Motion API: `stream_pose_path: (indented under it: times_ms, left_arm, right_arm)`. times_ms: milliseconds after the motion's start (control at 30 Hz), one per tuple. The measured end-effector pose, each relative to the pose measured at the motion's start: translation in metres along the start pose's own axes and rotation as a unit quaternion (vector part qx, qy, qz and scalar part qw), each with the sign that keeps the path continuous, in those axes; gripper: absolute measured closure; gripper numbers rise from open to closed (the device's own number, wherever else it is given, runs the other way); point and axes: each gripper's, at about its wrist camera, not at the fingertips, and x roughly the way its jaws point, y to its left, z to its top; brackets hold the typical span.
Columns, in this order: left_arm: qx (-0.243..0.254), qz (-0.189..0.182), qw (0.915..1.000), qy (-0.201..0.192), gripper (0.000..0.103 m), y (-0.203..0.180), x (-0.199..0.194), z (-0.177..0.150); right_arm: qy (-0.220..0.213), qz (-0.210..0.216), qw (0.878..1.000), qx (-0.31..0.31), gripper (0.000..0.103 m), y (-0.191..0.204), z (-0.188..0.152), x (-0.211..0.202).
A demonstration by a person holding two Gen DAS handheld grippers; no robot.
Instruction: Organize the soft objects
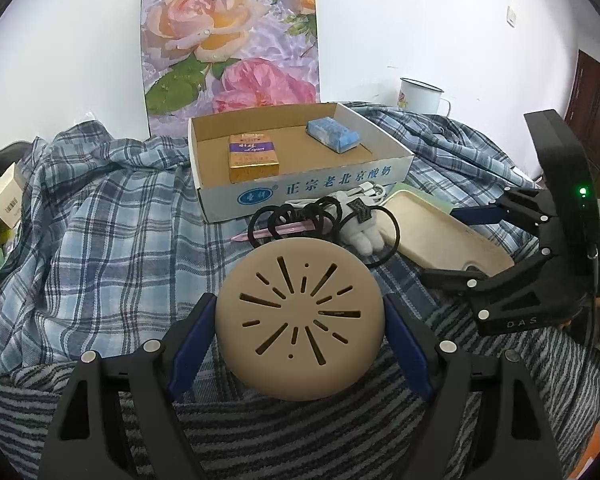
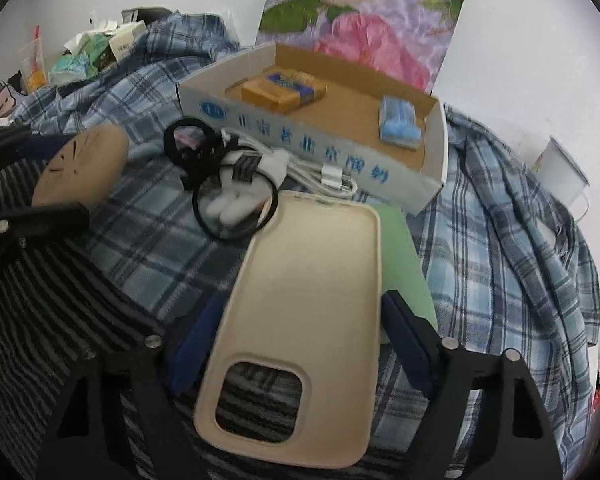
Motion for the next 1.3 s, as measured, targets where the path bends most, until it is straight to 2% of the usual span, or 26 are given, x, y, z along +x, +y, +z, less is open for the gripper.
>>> stream_pose_path:
  times_ms: [267, 733, 1033, 1300]
  left_arm:
    - [0.0, 0.001, 1.0, -0.004, 0.02, 0.001, -0.002, -0.001]
    - [-0.009, 0.0, 0.9999, -0.014, 0.02, 0.003, -0.008, 0.002]
    - [-0.017, -0.002, 0.9987, -0.047, 0.02, 0.004, -0.029, 0.012]
    - [-0.019, 0.007, 0.9944, -0.104, 0.02, 0.004, -0.067, 0.029]
  right_arm:
    - [-0.015, -0.005, 1.0, 0.005, 0.029, -0.002, -0.002, -0.006]
    - [-0.123, -0.037, 0.992, 0.008, 0.03, -0.001, 0.0, -0.057]
    - [-0.18, -0.041, 0.983, 0.005, 0.03, 0.001, 0.003, -0.089]
    - [-0.253, -0.068, 0.965, -0.005, 0.03, 0.009, 0.011, -0.132]
